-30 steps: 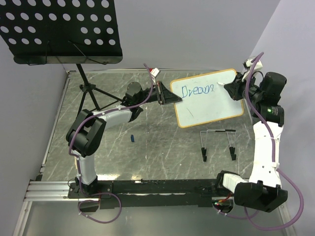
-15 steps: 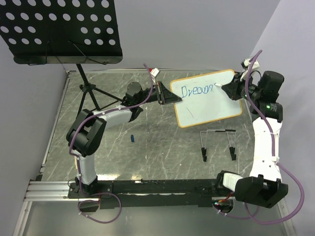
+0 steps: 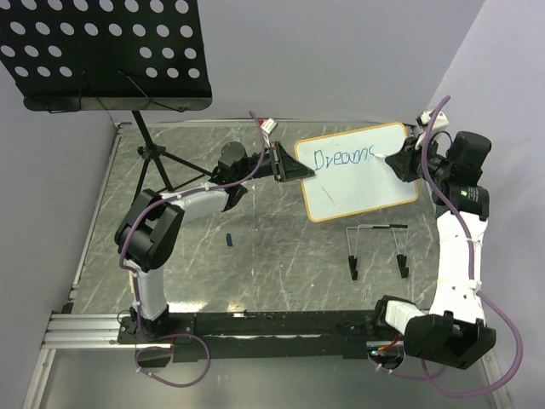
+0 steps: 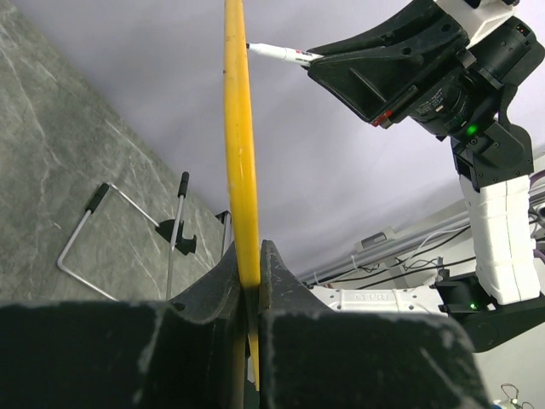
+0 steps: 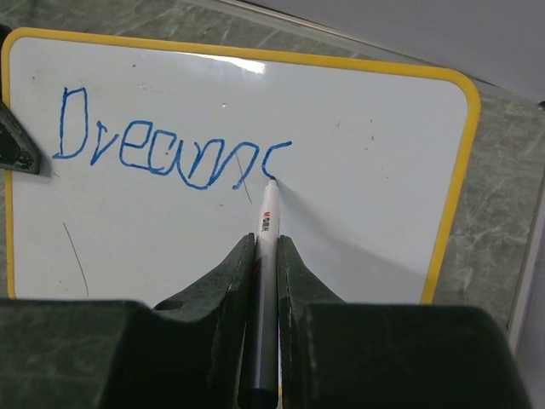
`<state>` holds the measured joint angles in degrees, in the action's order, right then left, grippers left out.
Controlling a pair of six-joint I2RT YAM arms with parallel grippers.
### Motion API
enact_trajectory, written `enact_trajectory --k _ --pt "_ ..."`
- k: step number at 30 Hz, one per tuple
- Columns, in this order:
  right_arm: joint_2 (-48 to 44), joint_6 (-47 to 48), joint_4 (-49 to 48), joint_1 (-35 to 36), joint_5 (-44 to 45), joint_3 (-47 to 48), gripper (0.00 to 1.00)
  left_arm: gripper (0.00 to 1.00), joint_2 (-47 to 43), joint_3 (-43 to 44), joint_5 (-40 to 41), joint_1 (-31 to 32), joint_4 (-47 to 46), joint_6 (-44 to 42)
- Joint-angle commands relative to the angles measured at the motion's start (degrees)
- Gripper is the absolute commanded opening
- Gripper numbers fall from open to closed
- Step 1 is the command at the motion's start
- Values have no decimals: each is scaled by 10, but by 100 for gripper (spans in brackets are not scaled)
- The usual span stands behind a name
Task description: Write a sentence on the whiteboard
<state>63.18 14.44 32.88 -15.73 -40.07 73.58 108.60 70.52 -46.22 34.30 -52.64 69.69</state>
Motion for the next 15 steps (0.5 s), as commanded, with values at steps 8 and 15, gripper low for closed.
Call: enact_trajectory --k 8,15 --pt "-14 11 13 -22 -3 -21 0 1 -20 40 2 1 -97 6" --pt "-22 9 25 -19 -42 -41 0 1 -18 40 2 1 -98 7"
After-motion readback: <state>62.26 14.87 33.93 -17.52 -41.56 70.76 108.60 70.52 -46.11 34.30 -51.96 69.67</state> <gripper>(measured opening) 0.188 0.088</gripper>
